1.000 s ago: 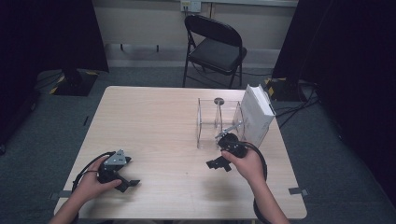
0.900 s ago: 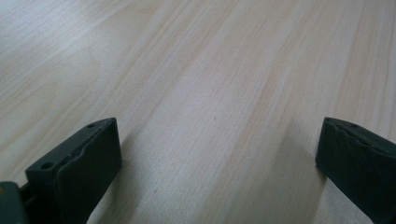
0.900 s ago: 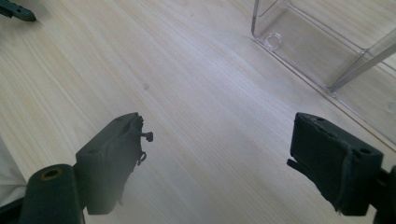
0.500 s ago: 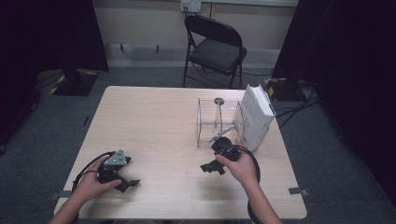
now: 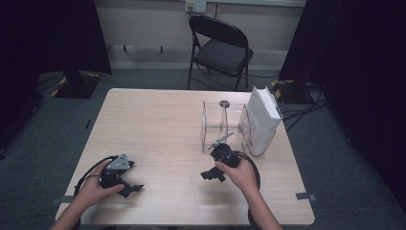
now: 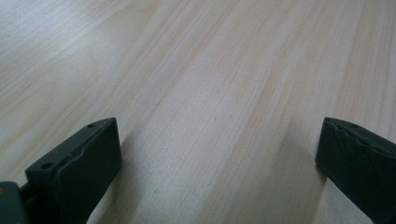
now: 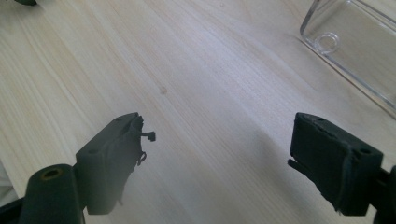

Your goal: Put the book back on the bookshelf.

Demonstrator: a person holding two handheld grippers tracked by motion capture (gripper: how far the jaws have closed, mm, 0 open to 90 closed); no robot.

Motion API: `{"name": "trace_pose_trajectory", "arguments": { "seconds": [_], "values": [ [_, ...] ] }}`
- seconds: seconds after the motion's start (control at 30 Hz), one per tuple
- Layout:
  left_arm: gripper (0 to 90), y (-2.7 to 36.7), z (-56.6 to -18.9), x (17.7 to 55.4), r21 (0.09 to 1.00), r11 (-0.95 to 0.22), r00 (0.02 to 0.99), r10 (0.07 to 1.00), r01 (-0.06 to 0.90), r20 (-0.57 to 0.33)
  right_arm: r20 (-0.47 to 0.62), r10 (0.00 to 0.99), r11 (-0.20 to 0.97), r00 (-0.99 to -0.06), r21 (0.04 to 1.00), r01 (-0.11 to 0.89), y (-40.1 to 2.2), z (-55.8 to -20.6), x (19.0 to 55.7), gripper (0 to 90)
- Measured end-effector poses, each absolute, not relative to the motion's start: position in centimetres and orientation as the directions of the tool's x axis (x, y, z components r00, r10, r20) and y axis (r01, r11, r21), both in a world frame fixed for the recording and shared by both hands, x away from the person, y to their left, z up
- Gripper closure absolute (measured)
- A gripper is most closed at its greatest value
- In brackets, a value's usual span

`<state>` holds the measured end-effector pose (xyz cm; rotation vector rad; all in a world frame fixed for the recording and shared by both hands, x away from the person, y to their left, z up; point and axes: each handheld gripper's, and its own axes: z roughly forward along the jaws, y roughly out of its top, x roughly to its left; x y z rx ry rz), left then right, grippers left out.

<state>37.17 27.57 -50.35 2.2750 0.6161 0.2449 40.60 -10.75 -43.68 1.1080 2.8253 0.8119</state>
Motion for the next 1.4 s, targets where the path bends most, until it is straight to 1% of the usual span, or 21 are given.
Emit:
{"name": "trace_pose_trajectory", "arguments": {
  "seconds": [0.47, 0.87, 0.93, 1.27, 1.4],
  "values": [
    [0.0, 27.6, -50.3, 37.2, 0.716, -0.601, 0.866, 0.500, 0.356, -0.011, 0.201, 0.614, 0.617, -0.764, 0.482, 0.622, -9.3, -45.0, 40.4, 15.8],
    [0.0, 27.6, -50.4, 37.2, 0.716, -0.600, 0.866, 0.499, 0.357, -0.013, 0.192, 0.590, 0.628, -0.784, 0.500, 0.596, -8.1, -46.5, 40.3, 15.9],
    [0.0, 27.6, -50.4, 37.2, 0.715, -0.600, 0.866, 0.500, 0.357, -0.013, 0.186, 0.594, 0.628, -0.783, 0.500, 0.596, -7.8, -46.8, 40.2, 15.9],
    [0.0, 27.6, -50.4, 37.2, 0.716, -0.600, 0.866, 0.500, 0.357, -0.013, 0.100, 0.554, 0.677, -0.827, 0.524, 0.517, -6.4, -47.8, 39.7, 13.7],
    [0.0, 27.6, -50.3, 37.2, 0.716, -0.600, 0.866, 0.500, 0.357, -0.012, 0.052, 0.551, 0.677, -0.833, 0.555, 0.483, -6.2, -48.1, 39.4, 13.4]
  ]
}}
